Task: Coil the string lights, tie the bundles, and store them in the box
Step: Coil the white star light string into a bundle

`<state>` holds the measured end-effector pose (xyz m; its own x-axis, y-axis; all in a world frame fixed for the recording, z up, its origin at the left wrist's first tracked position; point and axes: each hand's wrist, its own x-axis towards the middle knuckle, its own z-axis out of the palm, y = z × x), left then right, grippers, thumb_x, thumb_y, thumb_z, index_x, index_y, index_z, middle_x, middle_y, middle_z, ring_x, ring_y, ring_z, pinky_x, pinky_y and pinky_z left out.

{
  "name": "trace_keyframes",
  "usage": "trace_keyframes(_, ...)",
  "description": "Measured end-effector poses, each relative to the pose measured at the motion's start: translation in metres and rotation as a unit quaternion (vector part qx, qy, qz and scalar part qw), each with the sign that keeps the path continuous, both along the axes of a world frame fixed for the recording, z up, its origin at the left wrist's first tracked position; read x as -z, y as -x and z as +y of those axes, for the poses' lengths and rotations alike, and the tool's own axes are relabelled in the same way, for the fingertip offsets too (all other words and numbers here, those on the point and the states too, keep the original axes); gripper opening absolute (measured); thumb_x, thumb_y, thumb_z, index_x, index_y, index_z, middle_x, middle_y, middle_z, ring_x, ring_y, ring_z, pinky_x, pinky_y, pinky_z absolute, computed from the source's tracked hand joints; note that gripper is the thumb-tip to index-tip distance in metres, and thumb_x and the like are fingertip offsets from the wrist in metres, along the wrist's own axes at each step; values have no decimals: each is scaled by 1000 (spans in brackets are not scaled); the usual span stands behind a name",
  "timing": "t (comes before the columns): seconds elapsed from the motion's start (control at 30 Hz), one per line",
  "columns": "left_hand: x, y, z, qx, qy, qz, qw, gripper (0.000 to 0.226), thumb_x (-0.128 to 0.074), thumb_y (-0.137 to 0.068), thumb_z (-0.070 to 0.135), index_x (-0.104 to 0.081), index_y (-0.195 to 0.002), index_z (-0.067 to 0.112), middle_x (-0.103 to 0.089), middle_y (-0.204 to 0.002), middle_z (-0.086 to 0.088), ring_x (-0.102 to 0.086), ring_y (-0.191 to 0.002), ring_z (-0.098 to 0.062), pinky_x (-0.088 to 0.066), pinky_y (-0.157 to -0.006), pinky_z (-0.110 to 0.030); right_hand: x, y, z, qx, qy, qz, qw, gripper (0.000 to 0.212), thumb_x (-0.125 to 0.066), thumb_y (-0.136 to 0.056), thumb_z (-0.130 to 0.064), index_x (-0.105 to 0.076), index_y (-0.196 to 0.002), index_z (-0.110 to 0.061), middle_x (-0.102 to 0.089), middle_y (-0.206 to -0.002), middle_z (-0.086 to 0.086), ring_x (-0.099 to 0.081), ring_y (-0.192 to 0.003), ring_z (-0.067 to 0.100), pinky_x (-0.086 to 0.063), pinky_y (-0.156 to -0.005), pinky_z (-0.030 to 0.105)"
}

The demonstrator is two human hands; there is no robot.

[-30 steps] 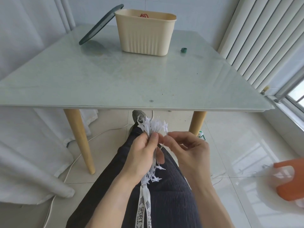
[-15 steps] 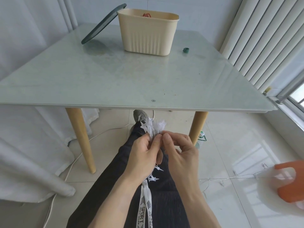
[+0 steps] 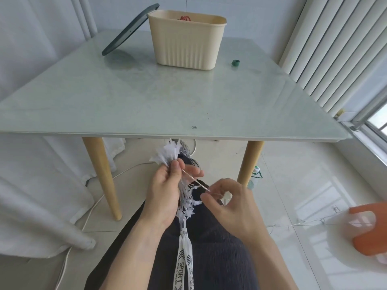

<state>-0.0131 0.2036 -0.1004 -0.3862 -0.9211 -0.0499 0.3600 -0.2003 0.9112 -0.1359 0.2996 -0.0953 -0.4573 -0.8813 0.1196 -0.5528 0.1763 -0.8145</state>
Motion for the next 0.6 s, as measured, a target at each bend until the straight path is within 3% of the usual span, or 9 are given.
trace_keyframes(0.1,-5,-2,-1,-26,11,55,998,26,-31,-107,18,-49,-90,10,-57,-61,-2,-69,-66,-29,-56,-81,-42,13,17,2,4,-13,43,999,14,-71,-77,-18,-63,-67,-25,-64,-79,-12,-55,-88,3,-38,-70,6)
trace_keyframes(0.17,-7,-2,-3,-52,13,89,995,27,-30,-107,17,-48,-88,10,-48,-58,0,-56,-51,-21,-56,-68,-37,17,27,2,25,-8,-3,1000,15,-73,-80,-17,-62,-70,-22,-63,-83,-12,-56,-77,-1,-39,-67,7)
trace_keyframes(0.23,-7,-4,-6,-67,2,110,992,29,-29,-108,18,-47,-86,12,-41,-57,3,-42,-46,-15,-52,-58,-31,18,36,5,7,-39,-41,998,17,-77,-82,-24,-63,-72,-21,-61,-67,-9,-51,-56,2,-38,-56,11)
trace_keyframes(0.3,-7,-8,-11,-77,-8,124,989,29,-30,-109,18,-47,-85,16,-37,-58,5,-33,-45,-11,-46,-53,-26,19,46,10,-39,-82,-54,994,18,-80,-81,-34,-67,-74,-23,-61,-59,0,-45,-51,4,-36,-53,16)
trace_keyframes(0.37,-4,-12,-16,-83,-15,130,988,31,-30,-109,17,-48,-84,17,-36,-58,6,-28,-43,-9,-39,-48,-23,24,55,15,-43,-98,-57,993,15,-81,-80,-31,-71,-73,-24,-66,-62,1,-51,-54,7,-40,-57,20)
trace_keyframes(0.5,2,-19,-23,-91,-22,118,989,30,-33,-109,19,-48,-84,18,-37,-57,8,-24,-42,-6,-23,-43,-20,39,78,22,66,-72,-16,995,15,-82,-81,-23,-72,-70,-27,-70,-71,-12,-65,-73,2,-45,-68,16)
trace_keyframes(0.6,3,-24,-28,-92,-27,126,987,30,-32,-109,18,-48,-84,19,-37,-57,8,-24,-42,-5,-23,-42,-19,45,93,28,80,-62,-45,994,12,-81,-82,-20,-73,-74,-24,-72,-87,-9,-66,-83,2,-47,-74,17)
